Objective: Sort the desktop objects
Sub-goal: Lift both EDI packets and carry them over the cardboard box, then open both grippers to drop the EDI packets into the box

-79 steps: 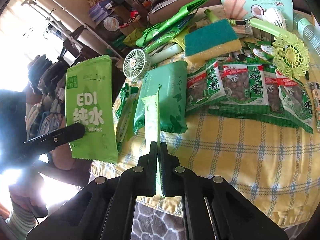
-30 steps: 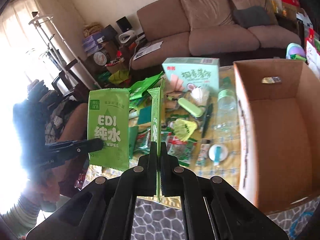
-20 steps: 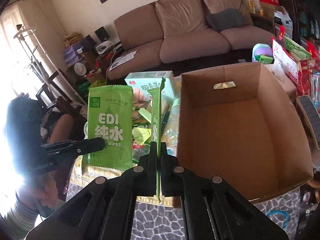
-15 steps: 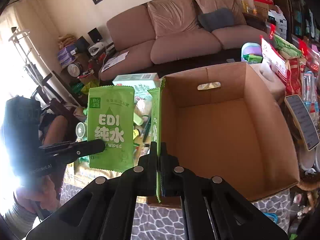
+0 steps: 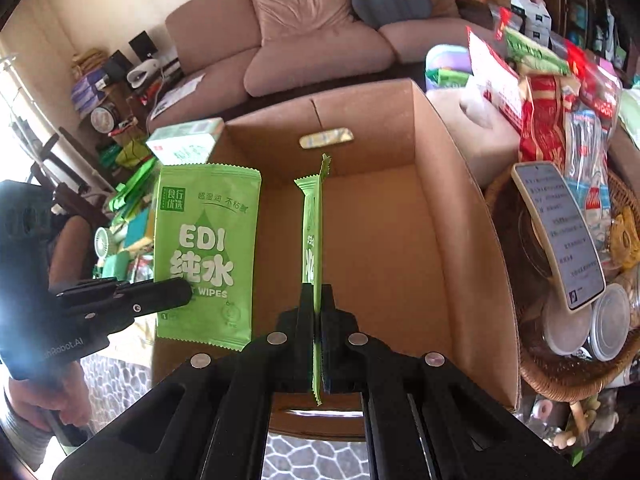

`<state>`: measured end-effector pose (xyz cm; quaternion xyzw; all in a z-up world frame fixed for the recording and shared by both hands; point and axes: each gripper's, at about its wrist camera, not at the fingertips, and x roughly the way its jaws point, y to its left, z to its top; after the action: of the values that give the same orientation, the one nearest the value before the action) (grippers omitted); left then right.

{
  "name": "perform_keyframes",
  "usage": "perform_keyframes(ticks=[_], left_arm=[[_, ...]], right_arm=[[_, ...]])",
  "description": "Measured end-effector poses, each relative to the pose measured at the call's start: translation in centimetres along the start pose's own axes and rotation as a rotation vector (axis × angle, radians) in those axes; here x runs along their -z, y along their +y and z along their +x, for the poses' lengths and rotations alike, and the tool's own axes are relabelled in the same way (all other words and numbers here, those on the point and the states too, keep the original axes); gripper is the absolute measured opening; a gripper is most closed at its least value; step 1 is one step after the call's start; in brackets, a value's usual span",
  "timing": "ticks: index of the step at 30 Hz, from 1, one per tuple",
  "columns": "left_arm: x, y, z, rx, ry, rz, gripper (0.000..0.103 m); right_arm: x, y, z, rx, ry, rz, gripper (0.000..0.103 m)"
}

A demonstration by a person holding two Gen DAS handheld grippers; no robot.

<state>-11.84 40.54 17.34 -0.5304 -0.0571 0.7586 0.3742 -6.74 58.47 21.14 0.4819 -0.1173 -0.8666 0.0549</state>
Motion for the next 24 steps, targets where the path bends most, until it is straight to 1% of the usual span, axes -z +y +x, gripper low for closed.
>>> perform_keyframes(ticks=[6, 10, 15, 17, 18, 19, 20, 21, 22, 24], left_arm=[[1.1, 0.5, 2.1, -0.034, 0.030, -0.034, 0.002], [1.3, 0.3, 2.5, -0.060, 0.029, -0.038, 0.002], [1.4, 0.0, 2.7, -0.092, 0.044, -0.063, 0.002], [1.5, -0.1, 2.8, -0.117, 0.048, -0.078, 0.002], [1.5, -0.2, 2.7, -0.126, 0.048, -0.081, 0.003], [1.6, -0.4, 2.7, -0.137, 0.051, -0.080, 0.003], [1.6, -0.5, 2.7, -0.143, 0.055, -0.078, 0.004], [1.6, -0.6, 2.6, -0.147, 0.056, -0.073, 0.006], [1.6, -0.7, 2.4, -0.154, 0.055, -0.067, 0.007], [1.7, -0.9, 1.8, -0.160, 0.045, -0.057, 0.016]], right_arm=[[0.5, -1.6, 2.4, 0.004, 0.063, 0.010, 0.002], [0.4, -1.7, 3.3, 0.008, 0.091, -0.003, 0.002], [0.3, -1.9, 4.3, 0.019, 0.111, 0.024, 0.002], [0.3, -2.2, 5.0, 0.025, 0.128, 0.038, 0.003], [0.3, -2.3, 5.4, 0.042, 0.143, 0.036, 0.004], [0.3, -2.4, 5.8, 0.091, 0.158, 0.026, 0.004], [0.2, -2.6, 6.1, 0.150, 0.169, 0.015, 0.011], [0.2, -2.7, 6.2, 0.188, 0.174, 0.005, 0.012], [0.2, -2.8, 6.2, 0.211, 0.171, -0.007, 0.012], [0.3, -2.7, 5.5, 0.211, 0.145, -0.021, 0.012]])
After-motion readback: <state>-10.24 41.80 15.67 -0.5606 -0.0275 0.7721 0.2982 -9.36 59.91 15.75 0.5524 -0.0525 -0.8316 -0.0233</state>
